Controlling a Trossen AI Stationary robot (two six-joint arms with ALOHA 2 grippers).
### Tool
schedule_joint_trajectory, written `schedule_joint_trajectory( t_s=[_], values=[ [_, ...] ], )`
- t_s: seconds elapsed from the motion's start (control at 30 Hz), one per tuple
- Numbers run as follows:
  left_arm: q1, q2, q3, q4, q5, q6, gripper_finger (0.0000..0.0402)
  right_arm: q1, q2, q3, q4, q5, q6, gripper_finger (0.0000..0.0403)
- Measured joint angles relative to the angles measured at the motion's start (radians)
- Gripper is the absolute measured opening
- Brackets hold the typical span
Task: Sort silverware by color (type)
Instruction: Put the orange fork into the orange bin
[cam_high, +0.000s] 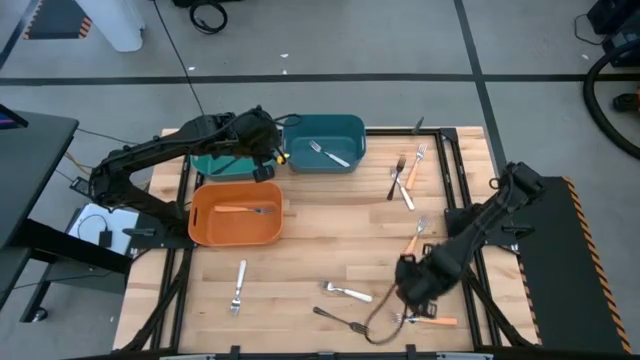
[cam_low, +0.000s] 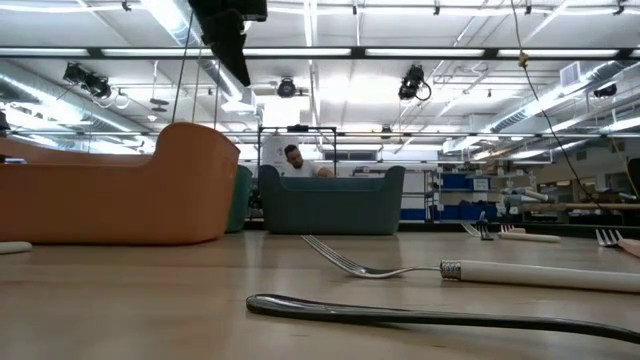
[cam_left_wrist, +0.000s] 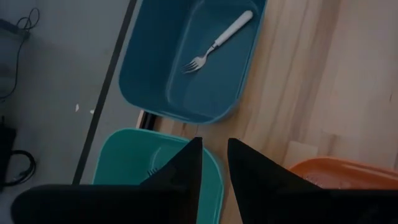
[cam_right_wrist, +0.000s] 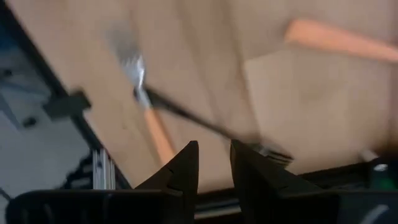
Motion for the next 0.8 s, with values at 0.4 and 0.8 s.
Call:
schedule_joint_trajectory(
  t_s=[0.4, 0.8],
  values=[
    [0.002, 0.0, 0.0, 0.057, 0.0, -0.027, 0.0087, 0.163, 0.103, -0.013, 0.251, -0.012, 0.002, 0.01],
    [0.003, 0.001, 0.0, 0.138, 0.0, -0.193, 0.0087, 0.265, 0.148, -0.115, 0.34, 0.085, 0.183, 0.01]
  ],
)
